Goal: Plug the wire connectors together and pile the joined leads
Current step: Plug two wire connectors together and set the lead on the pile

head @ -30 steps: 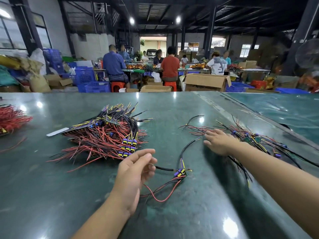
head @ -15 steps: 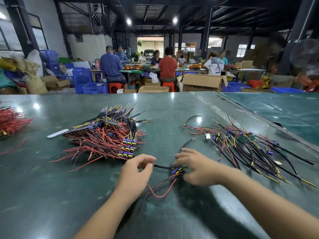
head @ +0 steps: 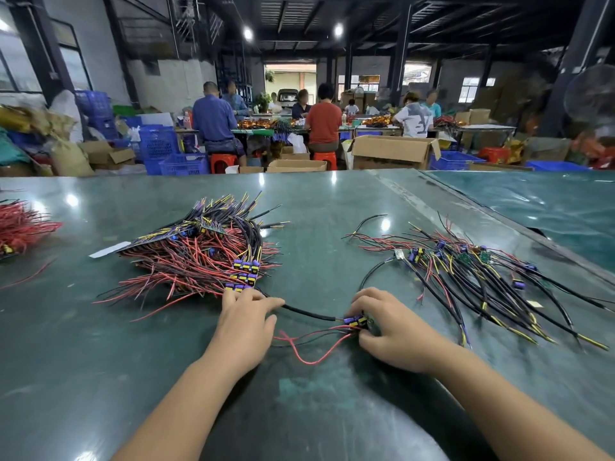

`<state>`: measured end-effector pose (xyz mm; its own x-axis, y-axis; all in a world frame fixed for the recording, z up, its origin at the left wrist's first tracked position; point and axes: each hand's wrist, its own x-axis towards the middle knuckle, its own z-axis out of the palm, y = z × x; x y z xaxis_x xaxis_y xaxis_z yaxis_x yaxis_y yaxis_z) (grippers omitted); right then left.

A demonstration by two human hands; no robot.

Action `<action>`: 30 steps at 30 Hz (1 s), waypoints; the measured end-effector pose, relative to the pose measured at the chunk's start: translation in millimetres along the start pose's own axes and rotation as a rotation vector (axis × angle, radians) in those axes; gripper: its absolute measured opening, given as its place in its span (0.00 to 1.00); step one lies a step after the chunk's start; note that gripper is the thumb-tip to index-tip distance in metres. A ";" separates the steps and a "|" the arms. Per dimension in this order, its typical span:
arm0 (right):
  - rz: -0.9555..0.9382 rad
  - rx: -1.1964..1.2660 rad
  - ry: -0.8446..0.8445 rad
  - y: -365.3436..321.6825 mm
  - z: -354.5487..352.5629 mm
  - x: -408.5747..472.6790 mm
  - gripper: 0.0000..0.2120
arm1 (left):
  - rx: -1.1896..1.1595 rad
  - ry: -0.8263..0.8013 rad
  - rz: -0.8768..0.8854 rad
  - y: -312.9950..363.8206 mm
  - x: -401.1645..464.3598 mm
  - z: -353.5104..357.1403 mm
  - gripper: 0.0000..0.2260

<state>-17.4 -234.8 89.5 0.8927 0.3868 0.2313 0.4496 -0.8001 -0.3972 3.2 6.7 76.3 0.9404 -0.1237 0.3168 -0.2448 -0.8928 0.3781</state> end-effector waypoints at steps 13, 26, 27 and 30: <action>0.087 0.030 0.063 8.1 -4.1 -0.7 0.10 | -0.024 0.070 0.139 3.4 5.0 -0.7 0.04; 0.019 0.668 0.089 -32.4 3.1 6.0 0.10 | -0.826 0.051 0.231 46.9 -9.0 -6.5 0.09; -0.006 0.709 0.145 -35.7 3.1 6.7 0.08 | -0.869 -0.031 0.249 50.7 -11.9 -5.0 0.11; -0.012 0.884 0.266 -39.6 -8.3 9.6 0.09 | -0.803 -0.023 0.330 54.3 -15.5 0.0 0.20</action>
<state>-26.9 -203.2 114.9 0.9004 0.1870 0.3928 0.4169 -0.1132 -0.9019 -24.7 -39.9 91.9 0.7944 -0.3391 0.5039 -0.5902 -0.2347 0.7724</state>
